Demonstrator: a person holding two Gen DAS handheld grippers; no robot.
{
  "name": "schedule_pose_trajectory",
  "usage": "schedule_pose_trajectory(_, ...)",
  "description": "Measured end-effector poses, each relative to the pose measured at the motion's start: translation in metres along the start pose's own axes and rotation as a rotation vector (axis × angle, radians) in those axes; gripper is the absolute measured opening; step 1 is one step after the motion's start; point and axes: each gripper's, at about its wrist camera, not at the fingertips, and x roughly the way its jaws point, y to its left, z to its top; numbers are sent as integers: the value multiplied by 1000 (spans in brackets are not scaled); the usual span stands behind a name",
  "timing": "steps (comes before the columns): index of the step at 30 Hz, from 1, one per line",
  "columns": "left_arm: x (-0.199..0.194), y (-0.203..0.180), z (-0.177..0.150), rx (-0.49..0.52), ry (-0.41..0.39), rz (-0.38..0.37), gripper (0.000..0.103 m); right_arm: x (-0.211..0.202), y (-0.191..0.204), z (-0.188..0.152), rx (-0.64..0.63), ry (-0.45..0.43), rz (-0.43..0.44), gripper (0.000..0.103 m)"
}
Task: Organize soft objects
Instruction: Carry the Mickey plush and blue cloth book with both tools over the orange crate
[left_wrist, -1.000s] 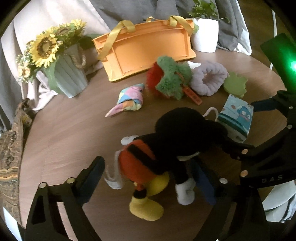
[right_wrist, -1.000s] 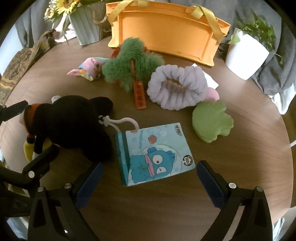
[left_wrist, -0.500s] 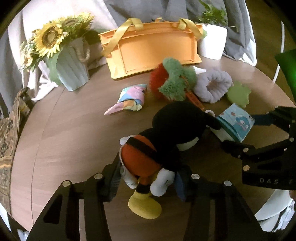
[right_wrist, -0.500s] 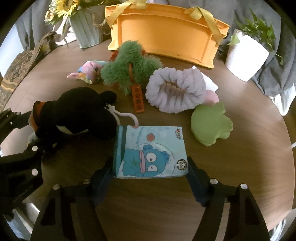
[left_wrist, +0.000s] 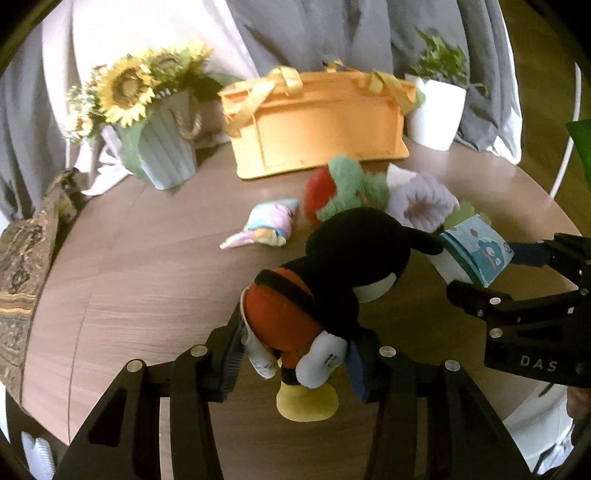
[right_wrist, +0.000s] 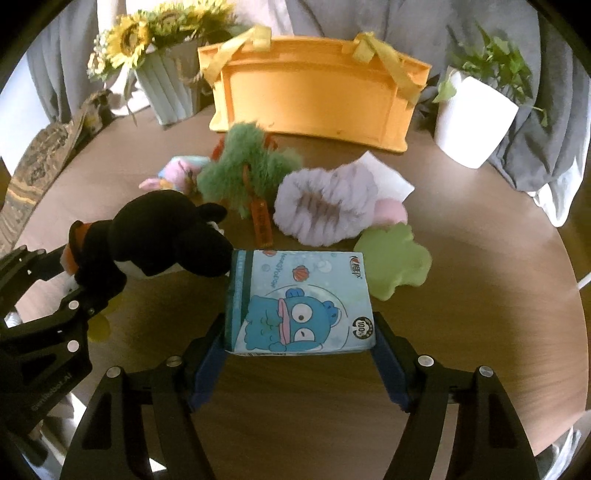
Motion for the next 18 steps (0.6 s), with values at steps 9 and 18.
schedule_pose_trajectory(9, -28, -8, 24, -85, -90, 60, 46, -33, -18, 25, 2, -116, 32, 73)
schedule_pose_trajectory(18, -54, -16, 46, -131, -199, 122, 46, -59, -34, 45, -3, -228, 86, 73)
